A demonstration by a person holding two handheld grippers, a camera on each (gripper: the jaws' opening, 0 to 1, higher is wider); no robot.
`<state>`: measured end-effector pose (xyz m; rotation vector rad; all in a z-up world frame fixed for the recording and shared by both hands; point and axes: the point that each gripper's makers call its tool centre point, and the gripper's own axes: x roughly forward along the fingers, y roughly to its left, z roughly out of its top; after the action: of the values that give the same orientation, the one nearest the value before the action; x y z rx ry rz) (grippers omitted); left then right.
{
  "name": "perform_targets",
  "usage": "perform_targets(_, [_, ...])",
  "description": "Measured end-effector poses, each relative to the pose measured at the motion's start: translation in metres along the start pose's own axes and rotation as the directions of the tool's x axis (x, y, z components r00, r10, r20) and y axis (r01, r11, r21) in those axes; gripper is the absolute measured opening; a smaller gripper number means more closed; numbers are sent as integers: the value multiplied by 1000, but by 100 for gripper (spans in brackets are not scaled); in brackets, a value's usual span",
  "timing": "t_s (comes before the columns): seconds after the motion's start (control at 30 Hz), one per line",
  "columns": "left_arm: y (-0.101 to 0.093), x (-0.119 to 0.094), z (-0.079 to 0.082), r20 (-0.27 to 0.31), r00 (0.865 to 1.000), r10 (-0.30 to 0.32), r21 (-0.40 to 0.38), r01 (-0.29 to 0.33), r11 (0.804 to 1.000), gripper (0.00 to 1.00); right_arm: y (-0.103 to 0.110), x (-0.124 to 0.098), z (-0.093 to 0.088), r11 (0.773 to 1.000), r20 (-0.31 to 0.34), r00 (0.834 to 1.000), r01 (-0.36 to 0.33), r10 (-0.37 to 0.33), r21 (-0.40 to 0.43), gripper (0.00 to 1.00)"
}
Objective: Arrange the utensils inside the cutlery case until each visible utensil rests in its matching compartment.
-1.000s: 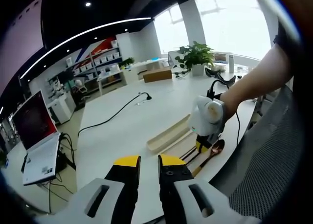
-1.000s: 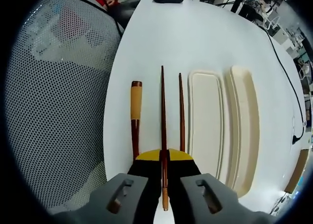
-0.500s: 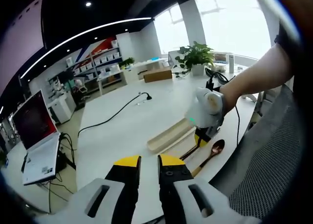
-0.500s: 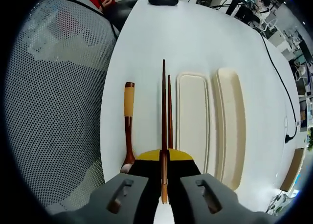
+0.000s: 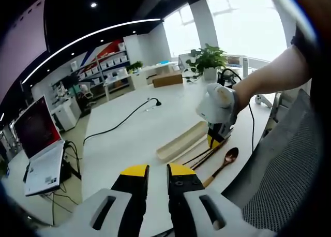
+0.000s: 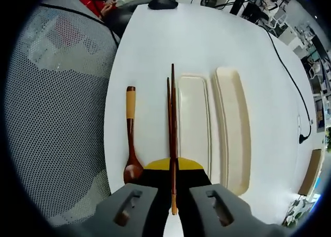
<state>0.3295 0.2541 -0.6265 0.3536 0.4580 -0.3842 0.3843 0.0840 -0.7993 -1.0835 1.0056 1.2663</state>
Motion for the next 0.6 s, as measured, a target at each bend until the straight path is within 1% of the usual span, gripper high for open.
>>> perform_targets(0.2, [0, 0, 0, 0, 1000, 2, -1, -2, 1000, 14, -3, -7, -2, 1000, -3, 1000, 10, -10, -4, 0])
perform_targets(0.33, [0, 0, 0, 0, 1000, 2, -1, -2, 1000, 14, -8, -10, -3, 1000, 2, 1000, 16, -16, -2, 0])
perform_targets(0.6, [0, -1, 0, -1, 1000, 3, -4, -3, 1000, 14, -18, -18, -4, 999, -7, 999, 36, -36, -16, 0])
